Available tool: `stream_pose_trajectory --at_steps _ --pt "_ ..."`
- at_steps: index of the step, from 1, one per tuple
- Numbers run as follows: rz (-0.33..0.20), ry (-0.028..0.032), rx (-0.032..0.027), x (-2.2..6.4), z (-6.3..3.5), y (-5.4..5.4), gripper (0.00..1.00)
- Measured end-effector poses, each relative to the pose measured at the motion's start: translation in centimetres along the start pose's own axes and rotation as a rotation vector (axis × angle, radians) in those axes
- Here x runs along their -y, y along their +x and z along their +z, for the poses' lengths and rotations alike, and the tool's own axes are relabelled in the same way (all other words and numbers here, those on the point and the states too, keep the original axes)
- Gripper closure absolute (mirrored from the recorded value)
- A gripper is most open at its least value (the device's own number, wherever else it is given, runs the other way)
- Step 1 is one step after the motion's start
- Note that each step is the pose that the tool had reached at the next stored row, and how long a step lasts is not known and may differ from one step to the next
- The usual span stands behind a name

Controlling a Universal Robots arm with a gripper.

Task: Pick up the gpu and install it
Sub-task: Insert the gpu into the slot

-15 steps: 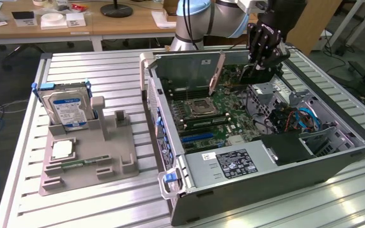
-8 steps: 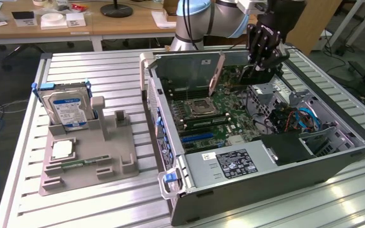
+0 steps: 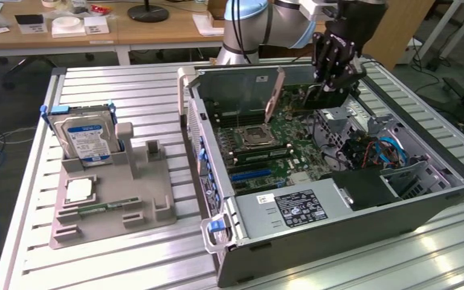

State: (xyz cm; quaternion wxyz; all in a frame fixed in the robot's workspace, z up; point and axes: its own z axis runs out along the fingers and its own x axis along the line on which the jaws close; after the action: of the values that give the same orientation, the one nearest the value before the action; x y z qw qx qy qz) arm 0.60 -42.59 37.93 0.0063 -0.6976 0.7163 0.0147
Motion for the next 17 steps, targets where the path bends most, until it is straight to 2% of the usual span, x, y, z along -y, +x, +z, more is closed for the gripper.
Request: stream_pose_trajectory --at_steps 7,17 --pt "0.0 0.0001 0.0002 -0.16 0.13 0.1 0.73" --pt "0.0 0.0001 0.0003 -0.2 0.21 1.3 0.73"
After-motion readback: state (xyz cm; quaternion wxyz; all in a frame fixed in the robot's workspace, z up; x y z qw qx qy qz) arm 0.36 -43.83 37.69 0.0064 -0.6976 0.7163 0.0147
